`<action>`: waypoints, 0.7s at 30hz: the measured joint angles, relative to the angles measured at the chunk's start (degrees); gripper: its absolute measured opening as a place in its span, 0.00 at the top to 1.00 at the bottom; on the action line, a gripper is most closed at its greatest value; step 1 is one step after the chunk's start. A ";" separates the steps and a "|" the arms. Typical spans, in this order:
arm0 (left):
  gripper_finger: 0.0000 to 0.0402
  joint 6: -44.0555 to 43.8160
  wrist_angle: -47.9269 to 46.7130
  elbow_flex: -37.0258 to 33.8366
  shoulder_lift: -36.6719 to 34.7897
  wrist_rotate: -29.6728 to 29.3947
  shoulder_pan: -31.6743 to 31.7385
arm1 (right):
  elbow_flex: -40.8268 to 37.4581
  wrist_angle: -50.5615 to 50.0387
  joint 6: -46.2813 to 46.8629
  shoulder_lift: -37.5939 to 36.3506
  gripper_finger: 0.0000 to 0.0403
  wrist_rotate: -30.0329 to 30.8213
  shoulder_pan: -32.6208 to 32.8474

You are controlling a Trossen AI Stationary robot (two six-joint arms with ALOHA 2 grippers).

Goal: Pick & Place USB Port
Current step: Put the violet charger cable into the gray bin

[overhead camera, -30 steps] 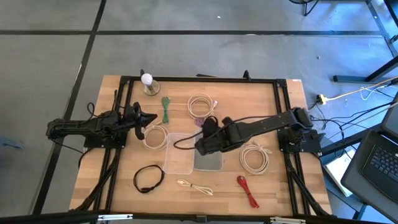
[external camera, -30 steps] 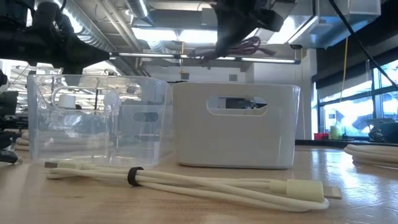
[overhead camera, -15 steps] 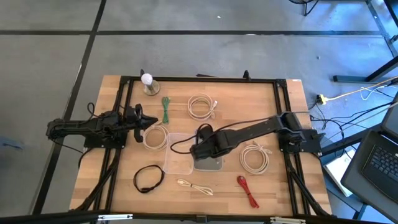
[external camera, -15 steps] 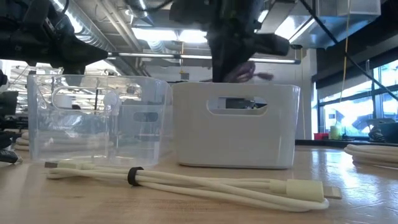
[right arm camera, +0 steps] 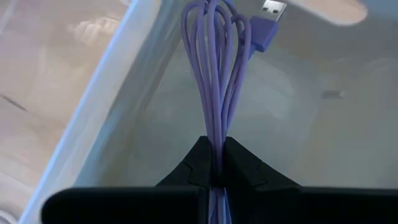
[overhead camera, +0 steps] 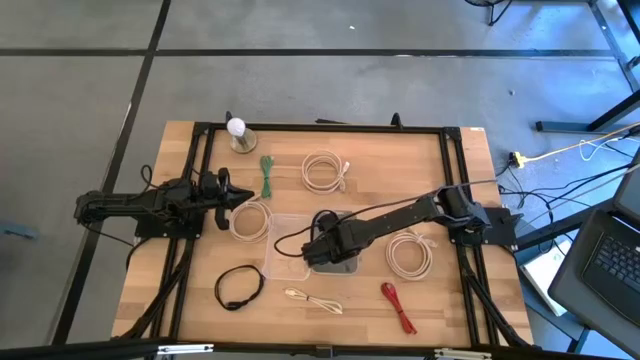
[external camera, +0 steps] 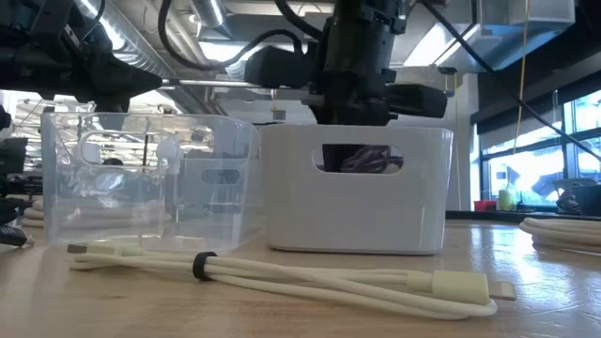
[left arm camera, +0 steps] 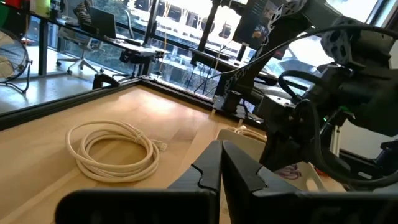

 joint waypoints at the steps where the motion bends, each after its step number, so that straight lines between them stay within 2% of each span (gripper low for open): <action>1: 0.99 0.00 0.00 0.00 0.00 0.00 0.00 | 0.00 -0.03 -0.01 0.17 0.95 -0.02 0.00; 21: 0.99 -0.90 0.00 0.00 0.00 0.00 0.01 | -0.04 0.09 -0.45 2.90 0.94 -0.94 0.00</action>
